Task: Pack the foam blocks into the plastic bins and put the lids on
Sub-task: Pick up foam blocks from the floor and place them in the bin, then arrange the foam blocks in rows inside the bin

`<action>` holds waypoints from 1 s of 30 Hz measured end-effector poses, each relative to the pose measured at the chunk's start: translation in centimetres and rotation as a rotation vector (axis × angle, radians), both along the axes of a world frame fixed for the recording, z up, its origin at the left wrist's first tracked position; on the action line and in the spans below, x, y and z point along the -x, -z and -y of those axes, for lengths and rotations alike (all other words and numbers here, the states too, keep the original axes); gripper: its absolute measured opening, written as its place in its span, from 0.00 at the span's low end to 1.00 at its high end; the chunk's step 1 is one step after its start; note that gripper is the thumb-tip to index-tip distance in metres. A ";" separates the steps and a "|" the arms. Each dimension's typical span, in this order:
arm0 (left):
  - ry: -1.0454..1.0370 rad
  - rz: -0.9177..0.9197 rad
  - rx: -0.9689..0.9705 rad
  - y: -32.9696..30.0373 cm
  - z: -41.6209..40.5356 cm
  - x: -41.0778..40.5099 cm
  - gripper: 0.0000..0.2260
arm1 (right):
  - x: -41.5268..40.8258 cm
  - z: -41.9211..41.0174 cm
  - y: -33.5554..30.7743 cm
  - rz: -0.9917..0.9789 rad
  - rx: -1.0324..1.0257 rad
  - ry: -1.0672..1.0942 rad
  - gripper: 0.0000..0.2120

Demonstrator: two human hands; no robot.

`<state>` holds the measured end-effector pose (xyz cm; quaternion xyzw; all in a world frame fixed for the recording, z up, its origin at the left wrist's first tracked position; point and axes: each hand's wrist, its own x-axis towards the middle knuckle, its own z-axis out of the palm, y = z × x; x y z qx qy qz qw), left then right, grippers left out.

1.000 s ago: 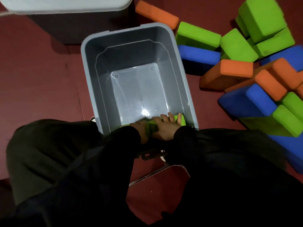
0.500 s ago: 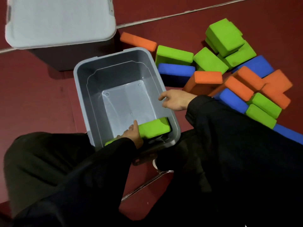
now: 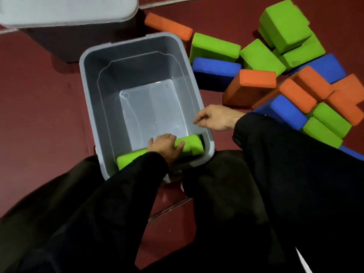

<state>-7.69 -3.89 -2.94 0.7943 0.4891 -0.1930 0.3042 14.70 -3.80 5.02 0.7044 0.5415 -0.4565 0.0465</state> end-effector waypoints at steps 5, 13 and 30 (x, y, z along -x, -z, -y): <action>-0.069 0.115 -0.036 -0.7 2.2 -0.8 0.27 | 0.4 4.6 1.3 -0.075 -0.091 0.126 0.10; 0.160 0.326 -0.119 -6.1 1.5 -11.2 0.28 | -8.4 11.3 0.7 0.017 -0.281 0.572 0.14; 0.823 0.180 -0.421 0.9 8.0 -34.9 0.32 | -22.7 29.4 10.6 0.842 -0.137 0.513 0.37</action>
